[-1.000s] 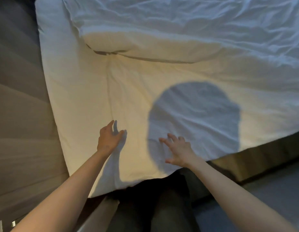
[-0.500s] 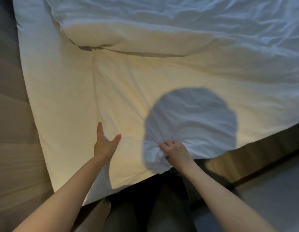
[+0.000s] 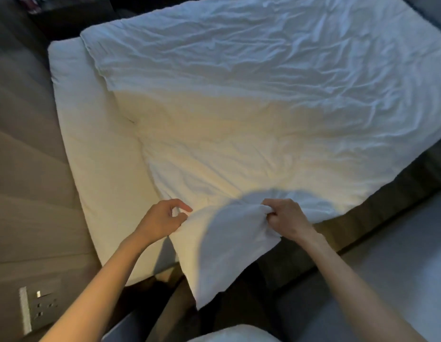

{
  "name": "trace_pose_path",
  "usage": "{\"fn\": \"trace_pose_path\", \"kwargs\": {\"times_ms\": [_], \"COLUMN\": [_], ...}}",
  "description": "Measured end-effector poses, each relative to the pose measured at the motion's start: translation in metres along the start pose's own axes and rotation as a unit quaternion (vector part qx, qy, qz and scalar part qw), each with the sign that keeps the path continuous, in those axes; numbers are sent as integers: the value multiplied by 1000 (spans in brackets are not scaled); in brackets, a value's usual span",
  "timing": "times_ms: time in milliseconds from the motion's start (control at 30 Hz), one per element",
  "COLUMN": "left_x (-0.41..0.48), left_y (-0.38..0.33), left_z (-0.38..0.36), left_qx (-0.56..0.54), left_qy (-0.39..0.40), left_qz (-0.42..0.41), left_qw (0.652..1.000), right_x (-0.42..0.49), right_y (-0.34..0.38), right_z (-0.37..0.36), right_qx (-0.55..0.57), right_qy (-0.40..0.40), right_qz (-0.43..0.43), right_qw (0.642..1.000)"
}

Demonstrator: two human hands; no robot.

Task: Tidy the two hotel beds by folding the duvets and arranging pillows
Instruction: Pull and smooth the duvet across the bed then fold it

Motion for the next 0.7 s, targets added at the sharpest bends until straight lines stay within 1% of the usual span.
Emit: {"fn": "trace_pose_path", "kwargs": {"times_ms": [67, 167, 267, 333, 433, 533, 600, 700], "left_x": [-20, -45, -60, -68, -82, -88, -83, -68], "left_y": [-10, -16, -9, -2, 9, 20, 27, 31], "left_z": [-21, -56, -78, -88, -97, -108, -113, -95], "left_qx": [15, 33, 53, 71, 81, 122, 154, 189], "left_qy": [55, 129, 181, 218, 272, 284, 264, 207], "left_qz": [-19, -34, -38, -32, -10, 1, -11, -29], "left_qw": [998, 991, 981, 973, 959, 951, 952, 960], "right_x": [-22, -51, -69, -80, -92, -97, -92, -69], "right_y": [-10, -25, -20, -16, -17, -21, -25, -19], "right_z": [1, -6, -15, -22, -36, -55, -56, -26], "right_qx": [-14, -57, -95, -108, -106, -83, -85, -74], "right_qy": [28, 48, 69, 98, 121, 142, 140, 87], "right_qz": [-36, -86, -116, -138, -147, -148, -143, -129], "right_qw": [999, 994, 986, 980, 976, 975, 976, 985]}}
Point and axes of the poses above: each hand's wrist, its own x-axis towards the middle knuckle, its own z-axis out of the back of the hand, y = z × x, the point moved 10 cm from there along x, towards the middle knuckle, and after that the axes turned 12 degrees about x, right-handed, at the moved point
